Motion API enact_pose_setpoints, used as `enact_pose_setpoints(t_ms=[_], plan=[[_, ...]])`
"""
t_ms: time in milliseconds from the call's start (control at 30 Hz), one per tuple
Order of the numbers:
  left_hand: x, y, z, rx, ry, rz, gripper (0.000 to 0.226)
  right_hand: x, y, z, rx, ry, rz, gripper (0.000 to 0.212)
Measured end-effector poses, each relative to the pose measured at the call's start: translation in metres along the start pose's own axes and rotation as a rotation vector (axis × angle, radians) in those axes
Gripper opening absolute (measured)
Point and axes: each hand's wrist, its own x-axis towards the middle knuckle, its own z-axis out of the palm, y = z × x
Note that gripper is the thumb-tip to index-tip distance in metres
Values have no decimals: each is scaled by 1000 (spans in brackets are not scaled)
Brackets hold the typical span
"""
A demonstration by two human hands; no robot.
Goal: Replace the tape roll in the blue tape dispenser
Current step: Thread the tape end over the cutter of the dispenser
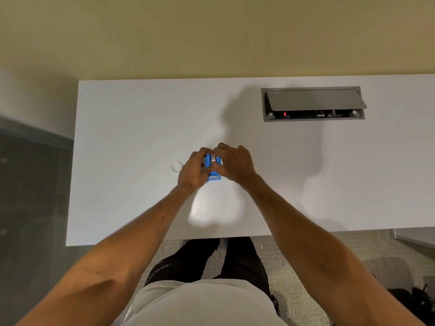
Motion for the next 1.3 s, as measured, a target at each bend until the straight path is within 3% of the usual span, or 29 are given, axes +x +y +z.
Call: enact_pose_setpoints(t_ms=[800, 1300], plan=[[4, 0, 1, 71, -14, -13, 46, 5, 5, -1, 58, -26, -6, 45], [2, -1, 8, 11, 28, -48, 45, 6, 4, -5, 97, -60, 66, 25]])
